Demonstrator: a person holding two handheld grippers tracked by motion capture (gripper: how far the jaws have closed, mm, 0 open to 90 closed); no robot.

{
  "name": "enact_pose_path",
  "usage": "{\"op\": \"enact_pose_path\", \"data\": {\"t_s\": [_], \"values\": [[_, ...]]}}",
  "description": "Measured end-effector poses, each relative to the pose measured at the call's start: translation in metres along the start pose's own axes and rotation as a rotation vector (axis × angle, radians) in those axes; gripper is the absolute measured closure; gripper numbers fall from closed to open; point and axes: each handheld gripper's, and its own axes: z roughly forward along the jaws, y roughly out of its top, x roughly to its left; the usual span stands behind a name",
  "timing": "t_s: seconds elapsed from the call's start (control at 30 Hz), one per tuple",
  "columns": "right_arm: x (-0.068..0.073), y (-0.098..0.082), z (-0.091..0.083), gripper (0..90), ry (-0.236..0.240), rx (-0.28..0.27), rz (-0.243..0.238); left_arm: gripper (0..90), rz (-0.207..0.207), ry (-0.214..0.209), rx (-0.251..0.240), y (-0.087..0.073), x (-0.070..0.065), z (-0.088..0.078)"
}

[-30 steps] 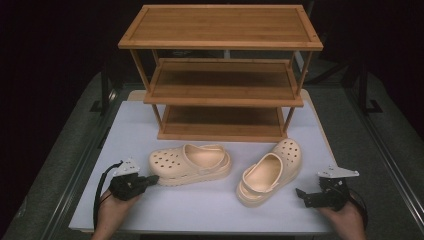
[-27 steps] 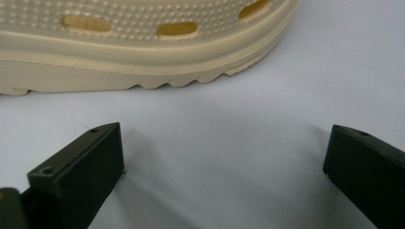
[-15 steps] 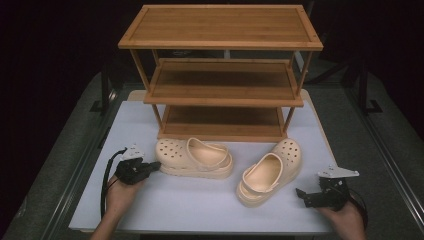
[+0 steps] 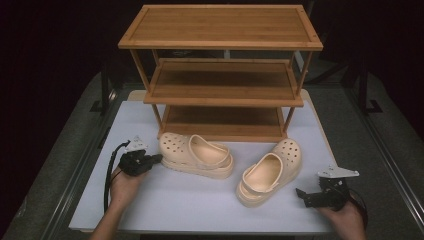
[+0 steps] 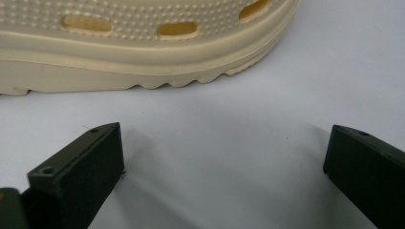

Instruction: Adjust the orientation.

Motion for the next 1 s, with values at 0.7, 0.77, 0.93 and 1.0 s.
{"op": "enact_pose_path", "data": {"t_s": [0.7, 0.77, 0.93, 1.0], "values": [[0.0, 0.0, 0.0, 0.0, 0.001, -0.001, 0.003, 63.4, 0.064, -0.196, -0.107, 0.037, -0.061, -0.013], [0.0, 0.0, 0.0, 0.0, 0.001, 0.0, 0.004, 62.5, 0.088, -0.226, -0.097, 0.043, -0.07, -0.006], [0.0, 0.0, 0.0, 0.0, 0.0, -0.001, 0.002, 62.0, 0.138, -0.29, -0.086, 0.055, -0.097, 0.011], [0.0, 0.0, 0.0, 0.0, 0.0, 0.0, 0.001, 62.0, 0.142, -0.301, -0.087, 0.058, -0.102, 0.015]]}}
